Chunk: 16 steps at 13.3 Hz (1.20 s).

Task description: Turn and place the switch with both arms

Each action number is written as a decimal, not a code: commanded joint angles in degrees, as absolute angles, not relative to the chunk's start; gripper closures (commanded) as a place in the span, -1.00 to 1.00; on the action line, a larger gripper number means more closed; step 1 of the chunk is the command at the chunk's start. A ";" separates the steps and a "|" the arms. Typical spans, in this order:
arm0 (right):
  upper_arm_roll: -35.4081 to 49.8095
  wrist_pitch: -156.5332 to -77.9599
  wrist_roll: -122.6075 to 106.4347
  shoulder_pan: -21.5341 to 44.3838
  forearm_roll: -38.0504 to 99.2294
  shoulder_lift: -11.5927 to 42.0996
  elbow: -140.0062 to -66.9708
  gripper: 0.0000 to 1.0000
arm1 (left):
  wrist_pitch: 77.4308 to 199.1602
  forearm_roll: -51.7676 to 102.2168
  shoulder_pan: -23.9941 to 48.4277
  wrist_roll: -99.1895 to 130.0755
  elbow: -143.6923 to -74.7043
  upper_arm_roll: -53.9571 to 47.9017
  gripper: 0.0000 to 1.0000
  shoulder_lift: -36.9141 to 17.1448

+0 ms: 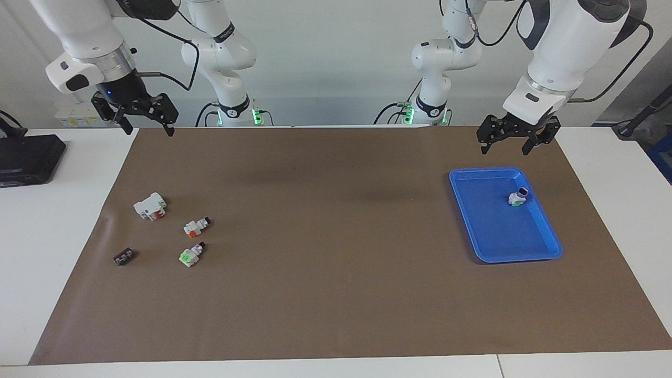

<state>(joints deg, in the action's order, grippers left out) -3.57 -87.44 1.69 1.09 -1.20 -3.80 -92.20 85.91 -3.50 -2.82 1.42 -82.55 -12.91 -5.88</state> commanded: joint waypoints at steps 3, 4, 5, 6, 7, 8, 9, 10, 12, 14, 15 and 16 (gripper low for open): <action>-3.25 -86.40 1.23 0.88 -0.97 -4.39 -92.20 -1.00 | 87.01 -4.31 -3.34 1.14 -84.90 -12.92 -1.00 -4.04; -3.25 -86.31 1.93 0.79 -0.97 -4.48 -92.37 -1.00 | 87.01 -4.22 -3.34 1.14 -84.90 -12.92 -1.00 -4.13; -3.34 -86.57 3.41 0.88 -0.97 -5.27 -93.33 -1.00 | 87.10 -4.22 -3.34 1.14 -84.90 -12.92 -1.00 -4.04; -3.43 -87.36 2.64 0.44 -0.71 -5.27 -93.34 -1.00 | 87.01 -4.22 -3.34 1.14 -84.90 -12.92 -1.00 -4.04; -3.43 -87.28 2.38 0.53 -0.53 -5.53 -93.69 -1.00 | 87.10 -4.22 -3.34 1.14 -84.90 -12.92 -1.00 -4.04; -3.43 -87.36 2.37 0.70 -0.61 -5.62 -93.95 -1.00 | 87.01 -4.22 -3.34 1.14 -84.82 -12.92 -1.00 -4.04; -3.43 -87.36 2.29 0.70 -0.53 -5.71 -94.22 -1.00 | 87.10 -4.22 -3.34 1.14 -84.81 -12.92 -1.00 -4.13; -3.43 -87.36 2.20 0.79 -0.96 -5.71 -94.39 -1.00 | 87.01 -4.22 -3.34 1.14 -84.90 -12.92 -1.00 -4.13; -3.25 -88.59 2.29 0.88 -3.58 -6.76 -96.40 -1.00 | 87.01 -4.22 -3.34 1.14 -84.90 -12.92 -1.00 -4.04; -3.25 -89.73 1.94 0.79 -4.75 -7.12 -97.21 -1.00 | 87.10 -4.22 -3.34 1.14 -84.90 -12.92 -1.00 -4.04; -3.25 -89.74 0.63 0.79 -4.75 -7.12 -97.21 -1.00 | 87.01 -4.22 -3.34 1.14 -84.90 -12.92 -1.00 -4.04; -3.25 -89.82 -0.78 0.79 -4.75 -7.12 -97.21 -1.00 | 87.10 -4.22 -3.34 1.14 -84.90 -12.92 -1.00 -4.04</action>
